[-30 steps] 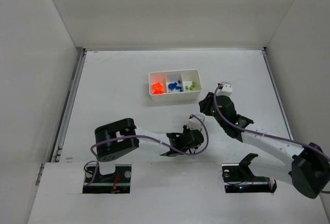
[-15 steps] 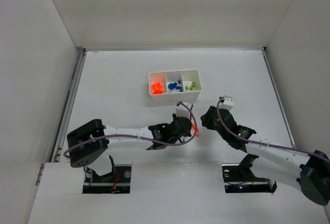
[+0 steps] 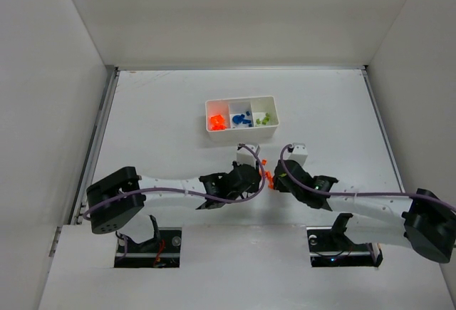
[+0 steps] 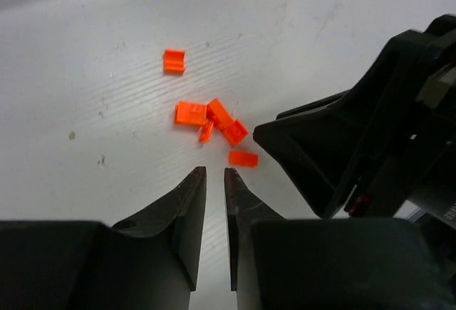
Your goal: Sort the legos into containers by color
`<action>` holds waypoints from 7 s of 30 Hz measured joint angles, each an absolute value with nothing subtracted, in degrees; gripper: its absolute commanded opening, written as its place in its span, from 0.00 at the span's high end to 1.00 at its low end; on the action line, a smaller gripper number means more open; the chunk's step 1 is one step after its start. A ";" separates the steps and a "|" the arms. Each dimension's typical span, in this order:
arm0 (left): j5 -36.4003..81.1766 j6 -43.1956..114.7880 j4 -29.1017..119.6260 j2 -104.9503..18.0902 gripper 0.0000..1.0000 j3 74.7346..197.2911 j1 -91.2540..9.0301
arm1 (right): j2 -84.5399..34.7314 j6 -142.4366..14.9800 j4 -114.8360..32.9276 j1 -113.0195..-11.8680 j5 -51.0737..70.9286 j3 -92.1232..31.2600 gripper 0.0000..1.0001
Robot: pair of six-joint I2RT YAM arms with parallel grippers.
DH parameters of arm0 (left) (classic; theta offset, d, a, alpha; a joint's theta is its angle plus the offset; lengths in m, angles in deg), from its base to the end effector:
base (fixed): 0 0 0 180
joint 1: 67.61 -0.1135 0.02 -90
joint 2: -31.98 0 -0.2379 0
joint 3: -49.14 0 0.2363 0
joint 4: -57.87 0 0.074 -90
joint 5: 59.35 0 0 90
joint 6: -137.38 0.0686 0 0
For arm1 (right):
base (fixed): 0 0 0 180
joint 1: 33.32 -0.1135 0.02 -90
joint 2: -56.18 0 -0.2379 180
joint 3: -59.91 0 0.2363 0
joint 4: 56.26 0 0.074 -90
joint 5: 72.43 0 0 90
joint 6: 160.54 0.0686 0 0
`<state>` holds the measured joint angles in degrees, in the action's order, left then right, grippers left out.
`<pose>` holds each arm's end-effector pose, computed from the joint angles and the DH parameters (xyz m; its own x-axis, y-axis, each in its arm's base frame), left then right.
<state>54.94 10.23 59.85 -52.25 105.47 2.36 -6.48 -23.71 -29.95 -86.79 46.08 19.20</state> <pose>0.1388 -0.2982 0.1799 -0.5600 -0.0711 -0.8255 0.4911 0.7739 -0.3998 0.1569 0.1567 0.1363 -0.6809 0.1575 -0.7152 -0.0297 0.9699 0.2419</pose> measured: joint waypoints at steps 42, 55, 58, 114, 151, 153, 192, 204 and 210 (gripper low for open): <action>51.62 5.90 64.98 -52.42 0.71 96.97 -3.73 | -20.49 -26.45 -32.80 -91.16 41.60 13.83 0.78; 51.71 7.52 69.38 -54.89 0.64 97.19 0.31 | -3.35 -24.79 -28.86 -89.76 45.71 16.45 0.86; 51.71 9.05 70.58 -58.65 0.64 98.48 1.10 | 2.00 -24.26 -28.69 -86.99 46.76 17.24 0.86; 53.13 8.83 62.75 -24.12 0.91 87.88 -26.77 | -53.23 -41.22 -44.75 -79.07 36.51 -35.68 0.68; 57.83 13.16 61.97 -37.26 0.70 91.59 -29.79 | -6.26 -33.44 -41.17 -85.85 47.61 15.27 0.58; 58.24 11.91 59.41 -37.45 0.67 90.52 -29.88 | -6.76 -33.42 -41.49 -85.85 47.59 15.27 0.58; 61.17 19.21 60.55 -59.77 0.76 100.49 -28.54 | -9.89 -33.24 -45.10 -85.92 47.55 16.08 0.57; 63.49 18.16 59.58 -59.66 0.90 100.33 -26.73 | -8.07 -33.18 -45.08 -85.94 47.59 16.78 0.57; 62.18 17.51 54.49 -53.36 0.90 99.00 -25.88 | -5.12 -32.96 -44.90 -85.94 47.61 18.35 0.57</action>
<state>62.18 17.51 54.49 -53.36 99.00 -25.88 -5.12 -32.96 -44.90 -85.94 47.61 18.35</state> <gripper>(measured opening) 0.159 0.428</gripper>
